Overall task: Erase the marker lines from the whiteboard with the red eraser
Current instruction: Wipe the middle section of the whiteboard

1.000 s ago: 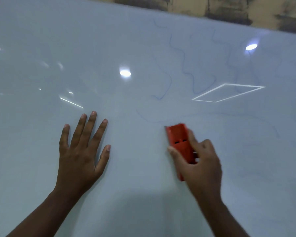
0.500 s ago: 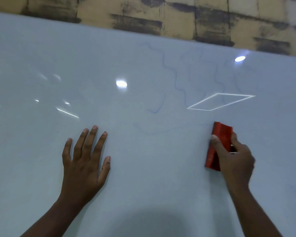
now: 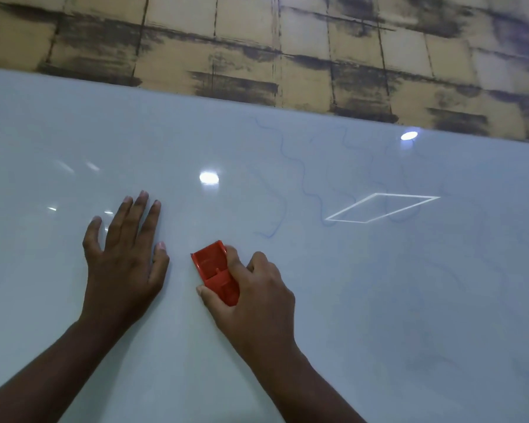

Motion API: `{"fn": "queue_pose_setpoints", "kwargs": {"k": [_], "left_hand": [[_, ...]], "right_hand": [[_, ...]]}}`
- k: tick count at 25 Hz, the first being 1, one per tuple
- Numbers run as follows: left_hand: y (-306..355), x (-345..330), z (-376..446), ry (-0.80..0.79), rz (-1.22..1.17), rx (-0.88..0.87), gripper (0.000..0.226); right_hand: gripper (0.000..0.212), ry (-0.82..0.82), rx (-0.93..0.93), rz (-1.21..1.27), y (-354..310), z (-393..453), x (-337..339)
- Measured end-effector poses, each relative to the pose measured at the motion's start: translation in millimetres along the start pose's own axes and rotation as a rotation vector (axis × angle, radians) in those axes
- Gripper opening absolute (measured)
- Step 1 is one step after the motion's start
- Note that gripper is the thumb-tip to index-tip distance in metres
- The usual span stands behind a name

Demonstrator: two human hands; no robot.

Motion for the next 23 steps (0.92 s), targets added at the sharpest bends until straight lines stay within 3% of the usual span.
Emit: {"fn": "queue_pose_setpoints", "kwargs": {"k": [4,8,13,18,23], "left_hand": [[-1,-2,-7,0.027,0.0,-0.026,0.064],[-1,-2,-6,0.043,-0.01,-0.018,0.064],[3,-3,-7,0.052,0.011,-0.014,0.064],[3,-3,-7,0.065,0.004,-0.008,0.064],[5,-5,-8,0.07,0.032,0.0,0.065]], "right_hand": [[0.079,-0.005,-0.124,0.006,56,12,26],[0.076,0.131,-0.353,0.06,148,12,81],[0.091,0.195,-0.517,0.106,228,34,136],[0.089,0.14,-0.453,0.113,191,69,122],[0.079,-0.027,-0.118,0.027,56,62,39]]}}
Point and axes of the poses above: each hand's wrist, its own z-axis towards the middle knuckle, its own x-axis out of the back of the hand, y = z × x, the point moved 10 cm from there along z, towards the middle knuckle, and after that the axes turned 6 degrees about z, right-handed, at the moved point
